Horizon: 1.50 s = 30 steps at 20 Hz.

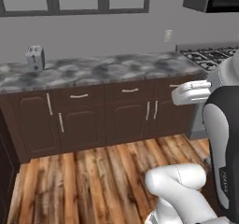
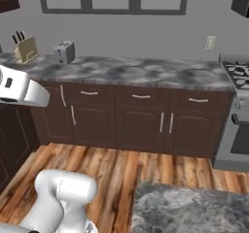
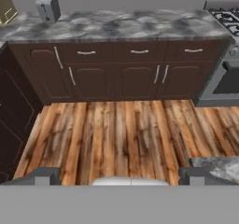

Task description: There is a tray on the dining counter. Grab the cup, mug, and pitcher and place them on the tray. The pitcher may be placed next to the tray if it cannot fit the tray.

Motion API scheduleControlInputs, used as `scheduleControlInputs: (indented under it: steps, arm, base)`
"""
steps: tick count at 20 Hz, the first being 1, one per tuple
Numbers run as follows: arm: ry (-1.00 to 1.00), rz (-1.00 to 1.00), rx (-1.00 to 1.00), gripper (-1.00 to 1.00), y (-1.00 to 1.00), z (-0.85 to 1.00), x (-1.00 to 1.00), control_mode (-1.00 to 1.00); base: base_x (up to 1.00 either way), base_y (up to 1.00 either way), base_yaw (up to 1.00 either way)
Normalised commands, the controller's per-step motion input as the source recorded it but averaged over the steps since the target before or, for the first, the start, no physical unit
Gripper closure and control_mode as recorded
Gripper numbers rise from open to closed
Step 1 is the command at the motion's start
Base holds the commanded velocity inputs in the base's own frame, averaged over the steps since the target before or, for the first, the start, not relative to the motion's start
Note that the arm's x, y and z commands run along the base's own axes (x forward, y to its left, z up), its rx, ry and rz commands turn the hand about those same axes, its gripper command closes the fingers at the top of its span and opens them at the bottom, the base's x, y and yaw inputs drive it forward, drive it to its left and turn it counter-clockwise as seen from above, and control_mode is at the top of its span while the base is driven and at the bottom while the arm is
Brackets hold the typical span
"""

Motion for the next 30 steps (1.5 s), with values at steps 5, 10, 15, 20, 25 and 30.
scheduleControlInputs:
  steps: [5,10,15,20,25,30]
  arm:
    - [0.0,0.0,0.0,-1.0,0.0,0.0,0.0,1.0]
    - [0.0,0.0,0.0,-1.0,0.0,0.0,0.0,1.0]
    - [0.0,0.0,0.0,-1.0,0.0,0.0,0.0,1.0]
    - [0.0,0.0,0.0,-1.0,0.0,0.0,0.0,1.0]
    - [0.0,0.0,0.0,-1.0,0.0,0.0,0.0,1.0]
    - [0.0,0.0,0.0,-1.0,0.0,0.0,0.0,1.0]
  base:
    - [0.7,0.01,0.53]
    - [0.32,-0.11,0.83]
    - [0.06,-0.03,0.94]
    - [0.07,0.0,0.95]
    - [0.25,0.0,0.88]
    - [0.31,0.0,0.85]
